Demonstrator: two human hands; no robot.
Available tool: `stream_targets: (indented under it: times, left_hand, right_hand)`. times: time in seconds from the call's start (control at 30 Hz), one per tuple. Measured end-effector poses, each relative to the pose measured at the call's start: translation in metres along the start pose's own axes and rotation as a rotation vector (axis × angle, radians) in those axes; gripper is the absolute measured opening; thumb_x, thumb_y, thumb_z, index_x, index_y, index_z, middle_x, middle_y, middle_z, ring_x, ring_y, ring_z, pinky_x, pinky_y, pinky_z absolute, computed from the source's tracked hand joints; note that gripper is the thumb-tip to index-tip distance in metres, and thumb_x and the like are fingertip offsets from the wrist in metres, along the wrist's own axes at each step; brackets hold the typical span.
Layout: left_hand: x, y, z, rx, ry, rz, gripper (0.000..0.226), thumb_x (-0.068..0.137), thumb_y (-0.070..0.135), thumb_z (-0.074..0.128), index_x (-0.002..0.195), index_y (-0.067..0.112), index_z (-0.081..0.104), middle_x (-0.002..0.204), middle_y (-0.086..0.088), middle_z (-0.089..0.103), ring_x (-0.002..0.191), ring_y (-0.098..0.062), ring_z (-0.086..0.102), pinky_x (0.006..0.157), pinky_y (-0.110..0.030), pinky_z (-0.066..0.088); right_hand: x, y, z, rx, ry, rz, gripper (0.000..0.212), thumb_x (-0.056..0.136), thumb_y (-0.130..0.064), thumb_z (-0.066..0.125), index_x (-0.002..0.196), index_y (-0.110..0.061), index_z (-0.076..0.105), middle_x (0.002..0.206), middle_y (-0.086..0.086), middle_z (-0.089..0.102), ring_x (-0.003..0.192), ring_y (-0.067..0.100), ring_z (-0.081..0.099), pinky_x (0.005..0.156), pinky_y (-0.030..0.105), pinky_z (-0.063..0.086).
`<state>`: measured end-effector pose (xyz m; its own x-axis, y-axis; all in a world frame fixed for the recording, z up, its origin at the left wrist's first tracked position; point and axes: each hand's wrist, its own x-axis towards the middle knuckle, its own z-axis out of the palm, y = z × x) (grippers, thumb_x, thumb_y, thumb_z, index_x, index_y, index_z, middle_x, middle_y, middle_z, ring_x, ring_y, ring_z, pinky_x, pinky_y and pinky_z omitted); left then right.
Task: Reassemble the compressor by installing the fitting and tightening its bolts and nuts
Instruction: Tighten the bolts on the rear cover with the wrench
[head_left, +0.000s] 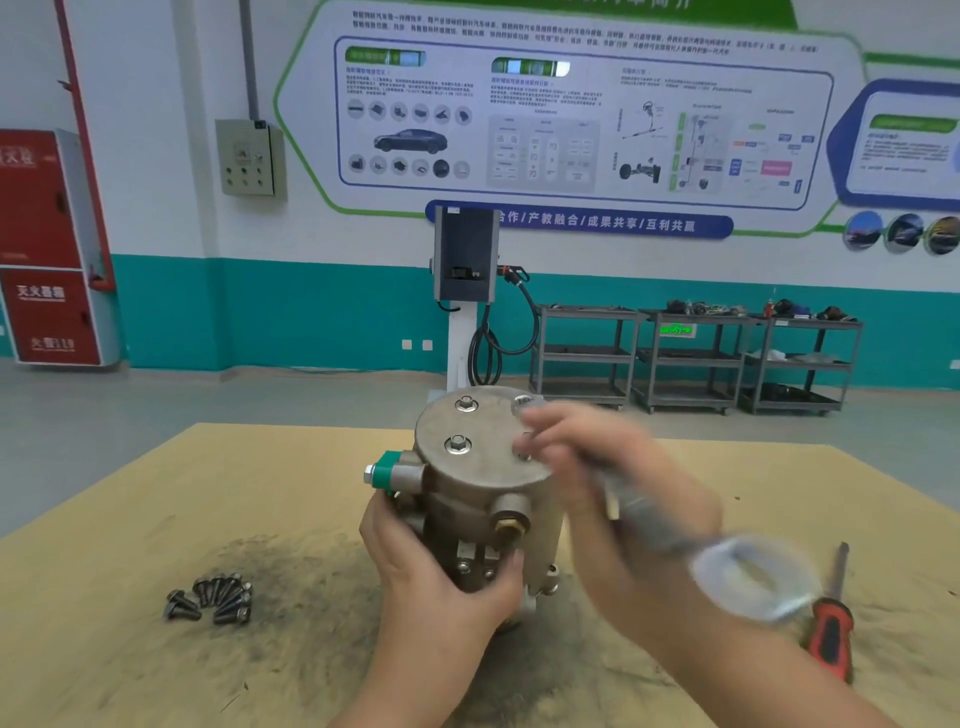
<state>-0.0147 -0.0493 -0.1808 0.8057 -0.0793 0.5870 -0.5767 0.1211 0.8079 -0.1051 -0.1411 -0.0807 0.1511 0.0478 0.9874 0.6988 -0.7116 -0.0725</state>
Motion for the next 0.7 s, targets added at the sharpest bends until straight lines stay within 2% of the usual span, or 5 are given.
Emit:
stream_targets:
  times: [0.17, 0.3, 0.4, 0.53, 0.7]
  left_hand:
    - [0.000, 0.006, -0.007, 0.030, -0.034, 0.036, 0.080, 0.056, 0.054, 0.071, 0.122, 0.054, 0.026, 0.121, 0.024, 0.028, 0.117, 0.010, 0.047, 0.093, -0.013, 0.046]
    - [0.006, 0.008, -0.015, 0.052, -0.073, 0.025, 0.085, 0.071, 0.027, 0.079, 0.137, 0.040, 0.027, 0.117, 0.034, 0.030, 0.117, 0.009, 0.045, 0.097, -0.018, 0.042]
    - [0.010, 0.009, -0.020, 0.054, -0.133, 0.002, 0.095, 0.066, 0.037, 0.073, 0.146, 0.032, 0.023, 0.115, 0.030, 0.036, 0.115, 0.013, 0.046, 0.096, -0.017, 0.043]
    - [0.012, 0.010, -0.026, -0.008, -0.207, -0.045, 0.104, 0.069, 0.034, 0.077, 0.149, 0.044, 0.012, 0.123, 0.026, 0.038, 0.117, 0.014, 0.047, 0.093, -0.013, 0.047]
    - [0.006, 0.016, -0.025, 0.074, -0.303, -0.061, 0.131, 0.046, 0.059, 0.080, 0.137, 0.066, -0.015, 0.133, 0.039, 0.018, 0.129, 0.017, 0.029, 0.110, -0.022, 0.031]
  right_hand:
    - [0.019, 0.009, -0.014, 0.665, 0.380, 0.685, 0.019, 0.098, 0.002, 0.033, 0.099, -0.016, 0.041, 0.072, 0.012, 0.067, 0.054, 0.022, 0.061, 0.058, 0.026, 0.050]
    - [0.021, 0.020, -0.014, 0.877, 0.480, 0.970, 0.022, 0.095, 0.006, 0.030, 0.099, -0.012, 0.040, 0.064, 0.014, 0.064, 0.047, 0.020, 0.054, 0.050, 0.026, 0.047]
    - [0.022, 0.026, -0.017, 0.956, 0.471, 1.054, 0.019, 0.093, 0.005, 0.032, 0.097, -0.011, 0.042, 0.064, 0.013, 0.063, 0.046, 0.019, 0.052, 0.047, 0.025, 0.047]
    - [0.022, 0.038, -0.024, 1.006, 0.431, 1.161, 0.021, 0.088, 0.004, 0.037, 0.078, -0.011, 0.047, 0.063, 0.006, 0.060, 0.044, 0.014, 0.046, 0.044, 0.021, 0.044]
    - [-0.005, 0.036, -0.014, 0.805, 0.533, 0.710, 0.029, 0.072, 0.003, 0.040, 0.061, -0.020, 0.055, 0.055, 0.005, 0.056, 0.039, 0.021, 0.046, 0.045, 0.020, 0.040]
